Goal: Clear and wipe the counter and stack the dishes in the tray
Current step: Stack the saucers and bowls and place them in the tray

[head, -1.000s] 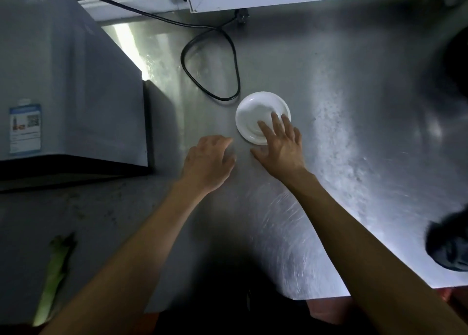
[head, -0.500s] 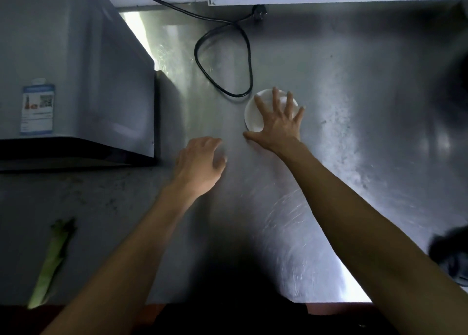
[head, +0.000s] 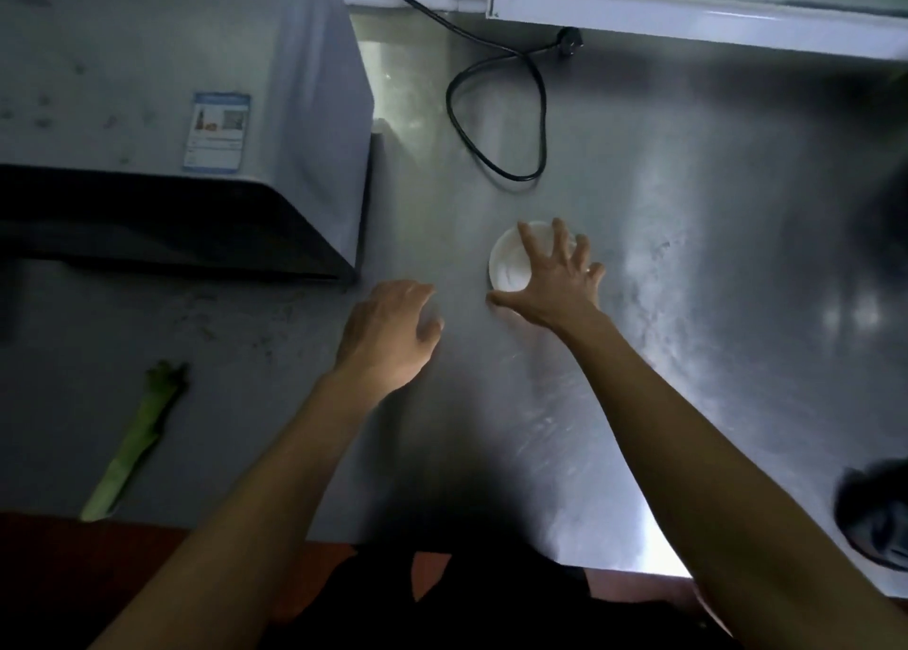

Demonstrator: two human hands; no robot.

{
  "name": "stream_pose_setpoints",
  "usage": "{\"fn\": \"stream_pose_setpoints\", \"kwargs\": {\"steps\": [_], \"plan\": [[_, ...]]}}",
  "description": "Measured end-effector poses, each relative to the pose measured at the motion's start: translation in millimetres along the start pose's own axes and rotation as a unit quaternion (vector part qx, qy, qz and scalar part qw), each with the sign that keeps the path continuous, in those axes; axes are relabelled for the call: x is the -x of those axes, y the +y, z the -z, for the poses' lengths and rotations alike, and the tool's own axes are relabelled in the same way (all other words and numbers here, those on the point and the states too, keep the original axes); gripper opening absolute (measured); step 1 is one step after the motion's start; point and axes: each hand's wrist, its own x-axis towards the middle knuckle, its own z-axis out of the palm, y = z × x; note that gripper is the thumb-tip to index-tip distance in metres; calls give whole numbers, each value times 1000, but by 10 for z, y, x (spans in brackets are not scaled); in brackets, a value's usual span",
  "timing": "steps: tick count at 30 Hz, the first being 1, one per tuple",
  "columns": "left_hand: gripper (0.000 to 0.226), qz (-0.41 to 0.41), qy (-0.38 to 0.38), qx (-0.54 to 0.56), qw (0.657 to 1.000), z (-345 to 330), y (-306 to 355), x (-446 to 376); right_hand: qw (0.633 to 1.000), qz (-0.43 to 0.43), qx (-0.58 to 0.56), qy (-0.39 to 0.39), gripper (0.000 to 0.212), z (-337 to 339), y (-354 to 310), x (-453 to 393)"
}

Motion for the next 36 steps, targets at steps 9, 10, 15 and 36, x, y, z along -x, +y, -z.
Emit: {"fn": "stream_pose_setpoints", "kwargs": {"steps": [9,10,15,36], "plan": [[49,40,39,41,998,84,-905,792,991,125,37,9,112,-460,-1043,1045],[49,46,41,44,997,84,-1043,910,989,140,46,6,112,-522,-1199,1149],[49,79,75,75,991,96,-1777,1584,979,181,89,16,111,-804,-1980,1580],[33,183,125,62,973,23,-3374,2310,955,255,149,38,110,-1373,-3375,2178]]}}
